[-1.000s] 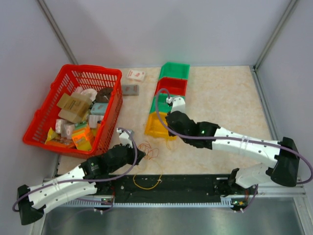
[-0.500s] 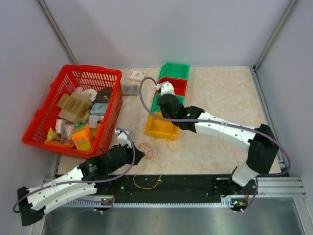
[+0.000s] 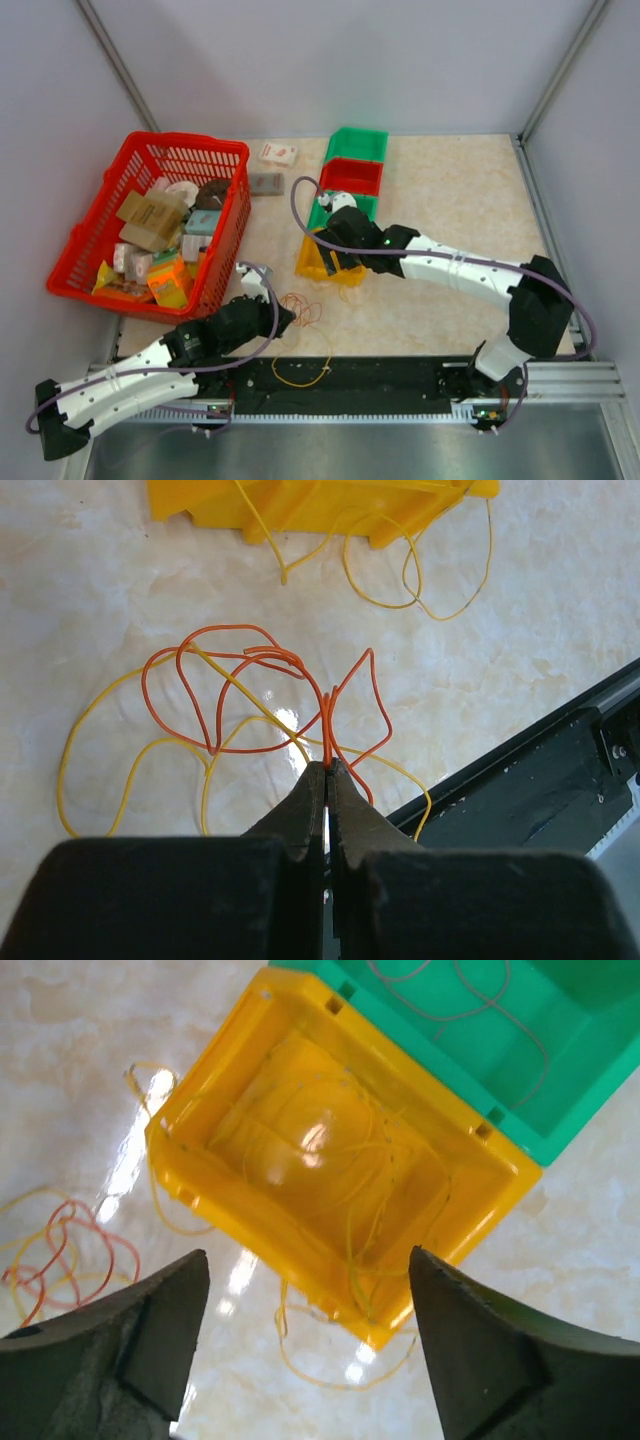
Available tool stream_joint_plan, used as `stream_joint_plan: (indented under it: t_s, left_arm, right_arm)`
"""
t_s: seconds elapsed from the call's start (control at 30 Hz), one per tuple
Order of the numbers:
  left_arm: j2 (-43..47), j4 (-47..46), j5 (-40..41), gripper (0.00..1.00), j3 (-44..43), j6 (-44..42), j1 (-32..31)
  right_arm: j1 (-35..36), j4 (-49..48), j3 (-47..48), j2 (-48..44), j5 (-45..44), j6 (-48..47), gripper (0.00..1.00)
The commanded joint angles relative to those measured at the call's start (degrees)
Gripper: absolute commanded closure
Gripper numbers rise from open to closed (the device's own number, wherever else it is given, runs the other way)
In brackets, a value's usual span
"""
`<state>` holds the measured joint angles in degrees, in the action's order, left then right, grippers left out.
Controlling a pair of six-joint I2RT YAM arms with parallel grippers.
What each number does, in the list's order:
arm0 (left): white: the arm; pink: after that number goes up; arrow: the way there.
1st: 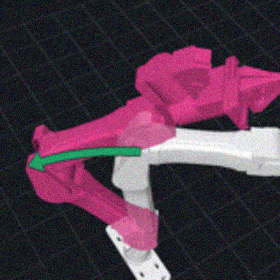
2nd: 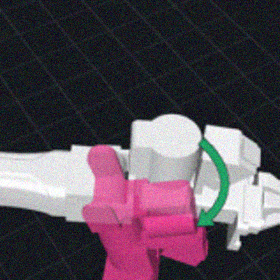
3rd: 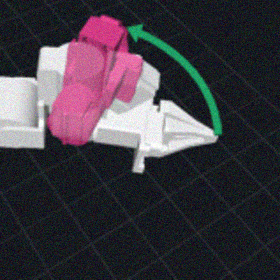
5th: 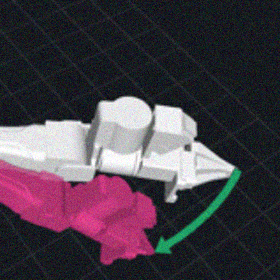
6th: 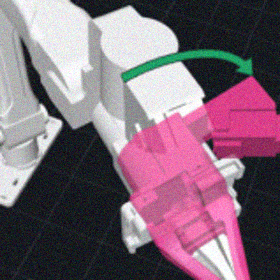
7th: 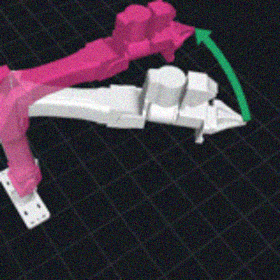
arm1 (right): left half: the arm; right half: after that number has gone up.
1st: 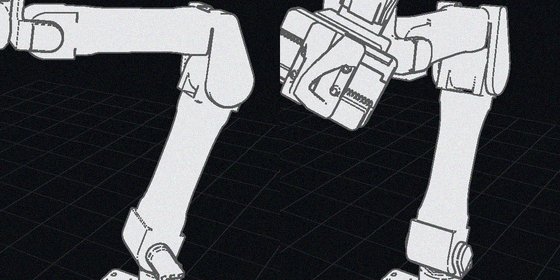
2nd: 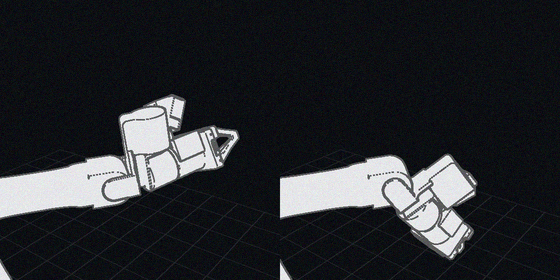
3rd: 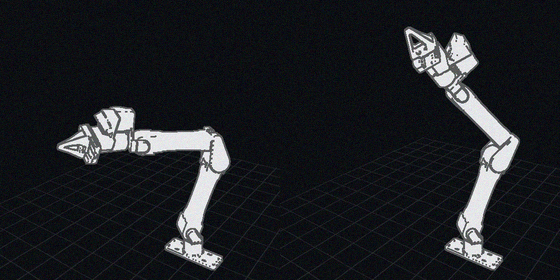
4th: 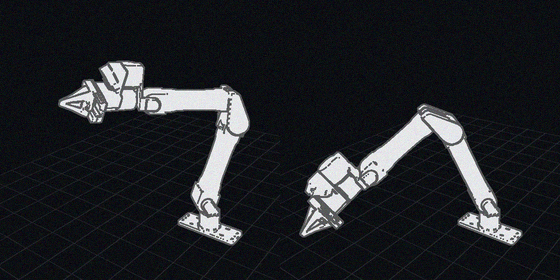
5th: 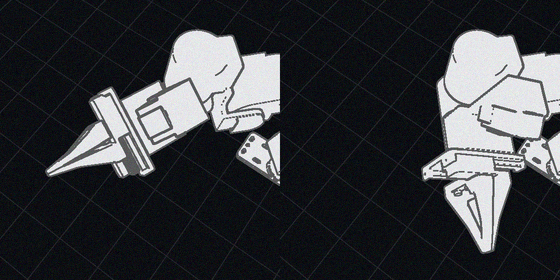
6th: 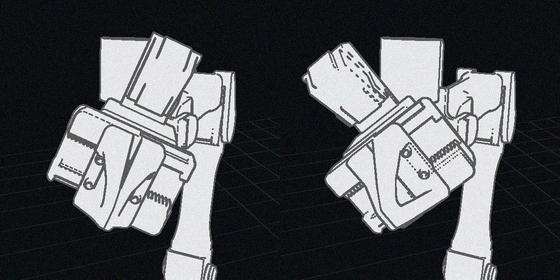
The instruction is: Untangle the cables
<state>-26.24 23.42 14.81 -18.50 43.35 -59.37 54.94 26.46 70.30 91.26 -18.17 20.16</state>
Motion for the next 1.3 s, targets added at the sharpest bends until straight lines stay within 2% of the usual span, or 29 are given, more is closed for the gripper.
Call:
stream_joint_plan:
  t_s: [0.0, 0.1, 0.17, 0.3, 0.37, 0.53, 0.57, 0.6, 0.7, 0.8, 0.9, 0.97, 1.17, 1.2, 1.27]
  left_arm:
    - [0.0, -1.3, 0.7, 1.0, -1.2, -0.4, 0.2]
    - [0.0, -1.6, 0.7, 1.0, -1.2, -0.6, 0.3]
    - [-0.3, -1.5, 0.6, 1.0, -1.4, -0.7, 0.3]
    - [-1.3, -1.8, 0.0, 1.0, -1.3, -0.7, 0.2]
    - [-1.5, -1.7, -0.5, 1.0, -1.6, -0.7, 0.3]
    - [-0.5, -0.9, -0.3, 1.0, -2.0, -0.5, 0.3]
    - [-0.3, -0.9, -0.1, 1.0, -1.9, -0.3, 0.2]
    - [-0.3, -1.0, 0.0, 1.0, -1.9, -0.2, 0.3]
    - [-0.7, -1.3, -0.3, 1.0, -1.9, 0.1, 0.2]
    - [-0.7, -1.2, -0.7, 1.0, -2.2, -0.1, 0.2]
    - [-0.3, -0.6, -0.3, 1.0, -2.5, -0.4, 0.3]
    - [0.2, -0.3, 0.0, 1.0, -2.4, -0.5, 0.2]
    - [0.6, -0.7, -0.3, 1.0, -2.0, -0.3, 0.2]
    - [0.5, -0.6, -0.4, 1.0, -2.1, -0.5, 0.3]
    - [0.6, -0.6, -0.1, 1.0, -2.1, -0.5, 0.3]
  right_arm:
    - [-0.4, 4.0, -2.2, -10.2, 4.2, 4.7, 0.16]
    - [-0.3, 3.3, -10.3, -16.6, 5.1, 6.0, 0.01]
    - [0.1, -2.2, -19.4, -20.9, 6.8, 4.6, 0.01]
    - [0.0, -21.2, -32.2, -24.9, 10.6, 1.4, 0.01]
    - [0.1, -25.6, -34.5, -23.1, 11.2, 0.9, 0.01]
    - [0.3, -36.4, -38.6, -18.9, 11.4, 7.2, 0.03]
    - [1.3, -37.7, -38.8, -18.2, 9.1, 8.6, 0.04]
    - [4.8, -36.9, -37.4, -15.8, 0.9, 12.1, 0.05]
    - [8.4, -32.3, -33.0, -11.2, -8.7, 17.9, 0.08]
    - [11.9, -19.6, -25.2, -5.6, -19.3, 24.4, 0.17]
    - [14.9, -13.2, -21.8, -2.8, -26.9, 29.1, 0.29]
    - [15.5, -12.5, -21.9, -2.9, -28.7, 31.0, 0.54]
    - [15.7, -12.2, -20.9, -2.8, -28.4, 29.7, 0.94]
    - [15.8, -12.6, -21.0, -3.5, -28.1, 28.8, 1.0]
    - [16.0, -13.5, -21.1, -5.7, -27.8, 26.3, 1.0]
